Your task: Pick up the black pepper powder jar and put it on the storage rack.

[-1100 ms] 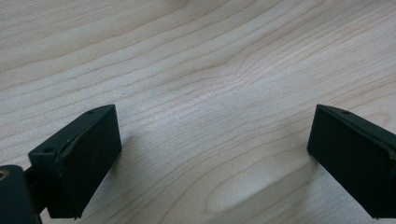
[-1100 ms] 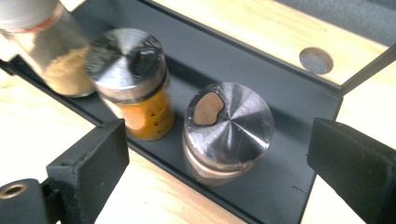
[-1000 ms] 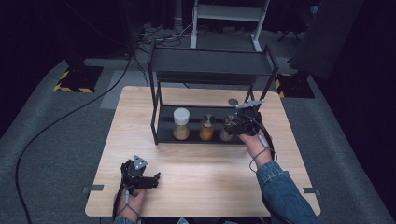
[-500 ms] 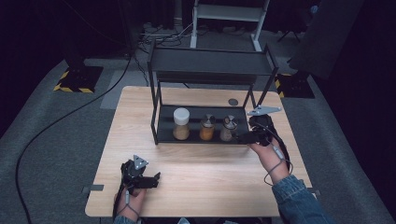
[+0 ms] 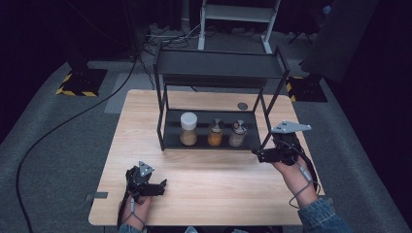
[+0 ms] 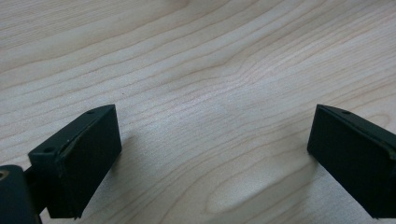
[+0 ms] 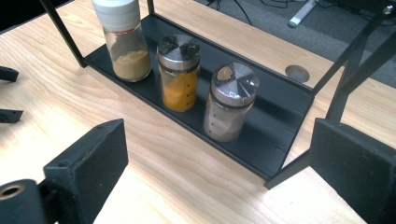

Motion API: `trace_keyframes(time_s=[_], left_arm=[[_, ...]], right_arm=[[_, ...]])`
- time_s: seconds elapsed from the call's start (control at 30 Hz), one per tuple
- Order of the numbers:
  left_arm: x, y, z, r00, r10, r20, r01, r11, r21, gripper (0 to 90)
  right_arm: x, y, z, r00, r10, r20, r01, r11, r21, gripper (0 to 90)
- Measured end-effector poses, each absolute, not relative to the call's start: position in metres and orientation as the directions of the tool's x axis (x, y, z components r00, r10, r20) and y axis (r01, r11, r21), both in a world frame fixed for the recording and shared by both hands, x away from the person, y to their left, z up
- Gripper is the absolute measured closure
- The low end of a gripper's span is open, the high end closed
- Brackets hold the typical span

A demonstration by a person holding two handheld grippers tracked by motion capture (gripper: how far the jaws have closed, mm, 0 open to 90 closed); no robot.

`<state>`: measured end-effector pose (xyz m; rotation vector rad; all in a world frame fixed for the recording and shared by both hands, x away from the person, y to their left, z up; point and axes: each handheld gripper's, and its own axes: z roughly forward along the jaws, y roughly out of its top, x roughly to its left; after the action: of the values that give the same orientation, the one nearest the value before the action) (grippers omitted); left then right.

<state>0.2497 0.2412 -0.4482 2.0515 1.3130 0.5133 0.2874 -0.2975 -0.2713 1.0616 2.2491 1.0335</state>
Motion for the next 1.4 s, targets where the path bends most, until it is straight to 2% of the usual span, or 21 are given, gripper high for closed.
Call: trace_keyframes(time_s=[0.53, 1.4], left_arm=[[0.25, 0.241, -0.448, 0.424, 0.905, -0.015, 0.655, -0.295, 0.696, 2.7], [0.25, 0.241, -0.448, 0.424, 0.906, -0.016, 0.655, -0.295, 0.695, 2.7]], right_arm=[[0.271, -0.321, -0.325, -0.594, 0.803, -0.035, 0.476, 0.386, 0.79, 4.4], [0.254, -0.331, -0.413, -0.556, 0.831, -0.025, 0.518, 0.37, 0.772, 4.7]])
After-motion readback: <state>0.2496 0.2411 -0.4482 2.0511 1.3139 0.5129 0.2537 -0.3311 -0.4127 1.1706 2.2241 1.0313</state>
